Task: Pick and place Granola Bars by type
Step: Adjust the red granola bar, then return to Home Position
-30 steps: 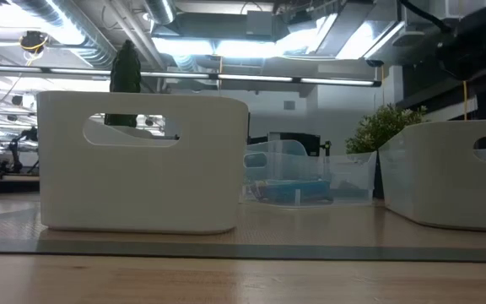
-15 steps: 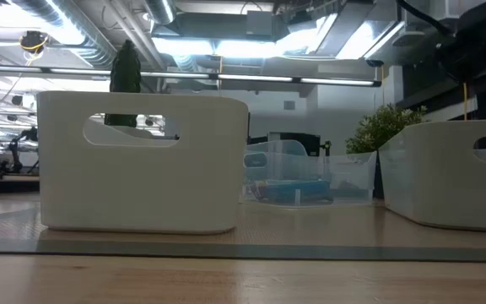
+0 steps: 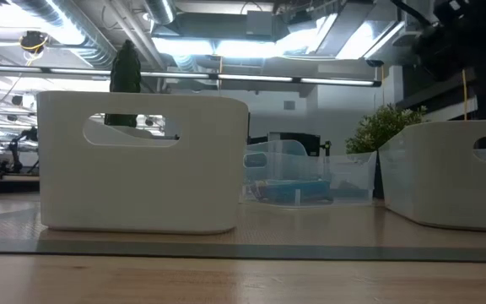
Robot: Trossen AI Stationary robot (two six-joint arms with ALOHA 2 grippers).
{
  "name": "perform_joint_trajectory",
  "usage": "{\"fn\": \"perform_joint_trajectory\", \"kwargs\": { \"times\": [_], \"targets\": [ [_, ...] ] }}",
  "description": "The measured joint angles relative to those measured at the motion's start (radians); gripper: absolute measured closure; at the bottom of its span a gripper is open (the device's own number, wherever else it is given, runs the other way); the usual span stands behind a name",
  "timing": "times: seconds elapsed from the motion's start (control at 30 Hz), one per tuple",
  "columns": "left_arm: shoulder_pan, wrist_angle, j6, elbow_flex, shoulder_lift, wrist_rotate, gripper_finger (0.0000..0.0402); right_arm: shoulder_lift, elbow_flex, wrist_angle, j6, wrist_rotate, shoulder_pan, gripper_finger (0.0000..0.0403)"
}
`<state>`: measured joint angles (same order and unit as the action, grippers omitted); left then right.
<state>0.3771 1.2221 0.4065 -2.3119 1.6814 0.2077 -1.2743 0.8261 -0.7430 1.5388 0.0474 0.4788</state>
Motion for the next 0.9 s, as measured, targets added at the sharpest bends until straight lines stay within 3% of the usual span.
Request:
{"fn": "perform_joint_trajectory", "kwargs": {
  "times": [0.13,0.23,0.33,0.47,0.57,0.63,0.77,0.9],
  "targets": [
    [0.000,0.000,0.000,0.000,0.000,0.000,0.0241,0.000,0.000,-0.021,-0.028,-0.011,-0.023,0.0107],
    [0.000,0.000,-0.008,0.000,0.000,0.000,0.0241,0.005,0.000,-0.019,-0.085,-0.090,-0.025,0.0107],
    [0.000,0.001,-0.026,0.000,0.000,0.003,0.0241,0.023,0.000,-0.017,-0.163,-0.248,-0.029,0.0107],
    [0.017,0.010,-0.020,0.000,-0.020,0.089,0.0241,0.075,0.000,-0.015,-0.250,-0.547,-0.045,0.0107],
    [0.053,0.041,-0.043,0.000,-0.055,0.116,0.0241,0.136,0.000,0.021,-0.402,-0.710,-0.080,0.0107],
    [0.084,0.069,-0.065,0.000,-0.082,0.108,0.0241,0.185,0.000,0.078,-0.586,-0.694,-0.134,0.0107],
    [0.135,0.128,-0.098,0.000,-0.158,0.113,0.0241,0.275,0.000,0.158,-0.894,-0.494,-0.279,0.0107],
    [0.175,0.286,0.021,0.000,-0.226,0.264,0.0241,0.351,0.000,0.156,-1.124,-0.382,-0.427,0.0107]
  ]
}}
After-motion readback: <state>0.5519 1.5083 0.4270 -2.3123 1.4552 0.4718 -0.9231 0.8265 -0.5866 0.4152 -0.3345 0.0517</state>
